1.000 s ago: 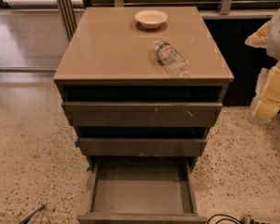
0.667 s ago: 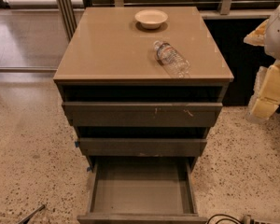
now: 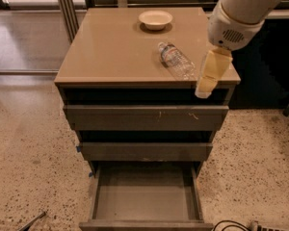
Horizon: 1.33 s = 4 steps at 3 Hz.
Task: Place water bottle into bottom drawer
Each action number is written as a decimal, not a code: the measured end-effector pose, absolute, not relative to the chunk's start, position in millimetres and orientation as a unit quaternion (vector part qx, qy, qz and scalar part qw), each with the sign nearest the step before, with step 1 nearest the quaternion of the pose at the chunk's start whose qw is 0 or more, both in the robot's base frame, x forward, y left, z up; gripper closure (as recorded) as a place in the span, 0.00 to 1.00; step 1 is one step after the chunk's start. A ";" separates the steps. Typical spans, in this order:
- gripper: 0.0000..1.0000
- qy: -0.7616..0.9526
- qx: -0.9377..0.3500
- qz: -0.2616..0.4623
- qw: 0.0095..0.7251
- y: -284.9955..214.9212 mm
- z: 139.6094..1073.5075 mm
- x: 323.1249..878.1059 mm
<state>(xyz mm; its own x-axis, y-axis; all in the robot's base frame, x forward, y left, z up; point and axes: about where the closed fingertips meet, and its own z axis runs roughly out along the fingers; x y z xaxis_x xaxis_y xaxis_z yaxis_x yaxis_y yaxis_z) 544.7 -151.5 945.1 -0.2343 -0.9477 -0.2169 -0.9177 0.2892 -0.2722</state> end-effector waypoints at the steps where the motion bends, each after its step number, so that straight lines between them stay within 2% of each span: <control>1: 0.00 0.818 -0.554 -0.070 0.138 -136.2 909.7 598.7; 3: 0.00 0.832 -0.531 -0.076 0.140 -129.4 908.0 604.7; 4: 0.00 0.850 -0.497 -0.046 0.168 -128.9 893.6 618.8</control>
Offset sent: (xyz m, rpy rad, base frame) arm 0.0443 0.0135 -0.0296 -0.0494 0.0249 -0.0858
